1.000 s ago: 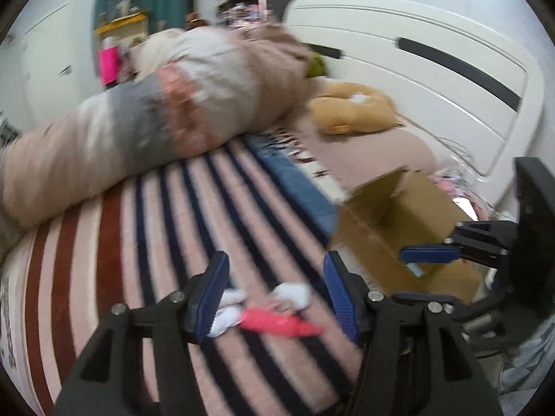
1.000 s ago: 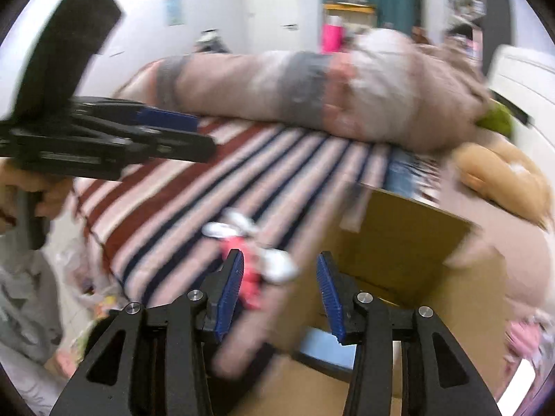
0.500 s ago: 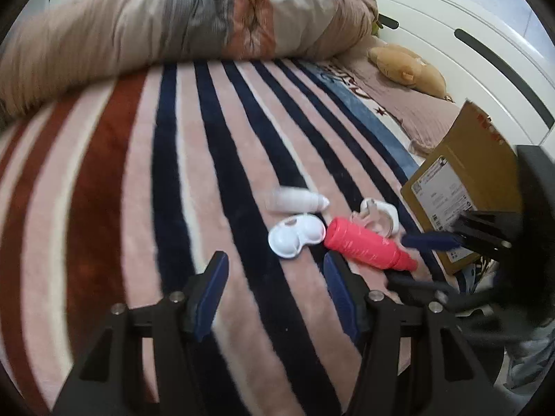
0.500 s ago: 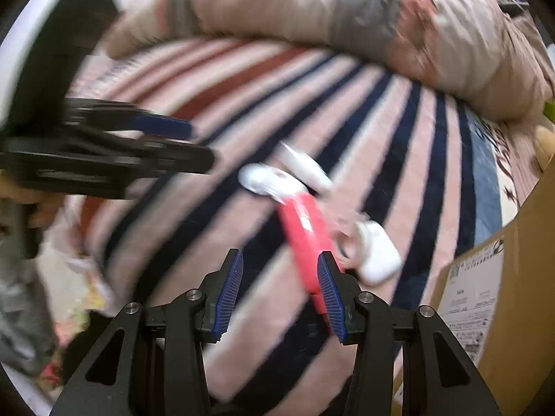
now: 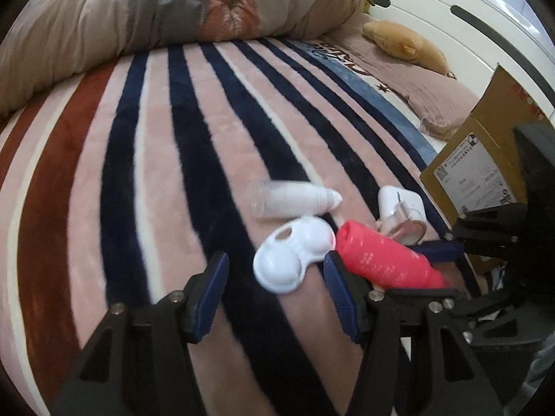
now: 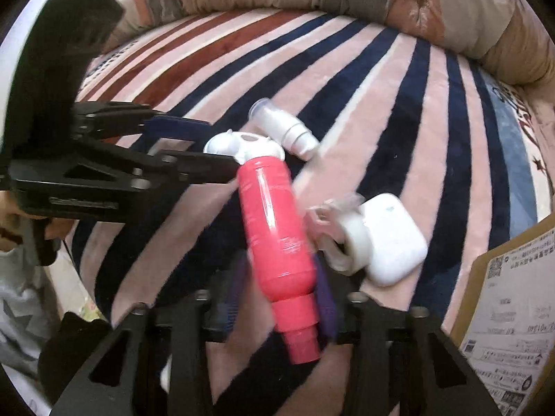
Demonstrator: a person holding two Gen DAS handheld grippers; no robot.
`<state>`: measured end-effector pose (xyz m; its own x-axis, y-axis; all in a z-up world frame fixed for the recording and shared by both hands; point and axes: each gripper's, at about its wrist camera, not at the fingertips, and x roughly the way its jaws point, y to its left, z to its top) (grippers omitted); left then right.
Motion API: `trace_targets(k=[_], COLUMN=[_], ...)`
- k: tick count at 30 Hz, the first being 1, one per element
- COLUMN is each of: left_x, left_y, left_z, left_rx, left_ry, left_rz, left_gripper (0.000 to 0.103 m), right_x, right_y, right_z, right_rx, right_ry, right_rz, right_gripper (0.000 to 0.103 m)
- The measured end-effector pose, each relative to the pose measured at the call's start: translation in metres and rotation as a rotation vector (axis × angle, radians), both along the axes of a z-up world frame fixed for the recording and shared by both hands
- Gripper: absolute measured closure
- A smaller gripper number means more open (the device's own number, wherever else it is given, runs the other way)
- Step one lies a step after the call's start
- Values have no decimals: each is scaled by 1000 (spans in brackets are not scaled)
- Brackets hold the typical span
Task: Organize rigid objects
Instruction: 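Grasp the pink spray bottle by its nozzle end with the right tool, then grasp the pink bottle body with the left tool while the right tool holds it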
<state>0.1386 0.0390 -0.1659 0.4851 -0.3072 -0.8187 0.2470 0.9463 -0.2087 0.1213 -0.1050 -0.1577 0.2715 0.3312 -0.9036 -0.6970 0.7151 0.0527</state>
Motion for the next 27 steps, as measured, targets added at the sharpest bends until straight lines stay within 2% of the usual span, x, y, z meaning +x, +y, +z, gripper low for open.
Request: trace_targets(k=[1, 5, 9, 14, 16, 18, 21, 23, 25, 27], left_x=[3, 6, 5, -6, -11, -15, -18, -23, -30, -37], left_y=[-1, -6, -7, -4, -1, -1, 1, 3, 4, 4], left_z=[0, 0, 3, 19, 25, 27, 28, 30, 39, 55], left_rx=[4, 21, 29, -26, -44, -31, -15, -51, -139, -229], left_ry=[-3, -11, -6, -20, -21, -14, 3, 8, -5, -35], left_rz=[-8, -26, -25, -16, -10, -9, -5, -13, -53, -86], left_gripper=[50, 56, 57, 54, 52, 52, 52, 52, 52, 52], right_x=[1, -7, -14, -21, -21, -15, -8, -11, -21, -31], right_y=[-1, -6, -14, -10, -4, -2, 4, 7, 11, 10], right_z=[0, 3, 12, 19, 13, 4, -1, 5, 17, 37], right_rx=[2, -23, 5, 1, -32, -23, -24, -23, -3, 64], right_ry=[17, -8, -4, -39, 1, 56, 72, 23, -31, -67], right_rz=[3, 5, 9, 33, 65, 52, 65, 70, 95, 104], right_gripper=[74, 74, 75, 75, 75, 75, 75, 76, 76, 76])
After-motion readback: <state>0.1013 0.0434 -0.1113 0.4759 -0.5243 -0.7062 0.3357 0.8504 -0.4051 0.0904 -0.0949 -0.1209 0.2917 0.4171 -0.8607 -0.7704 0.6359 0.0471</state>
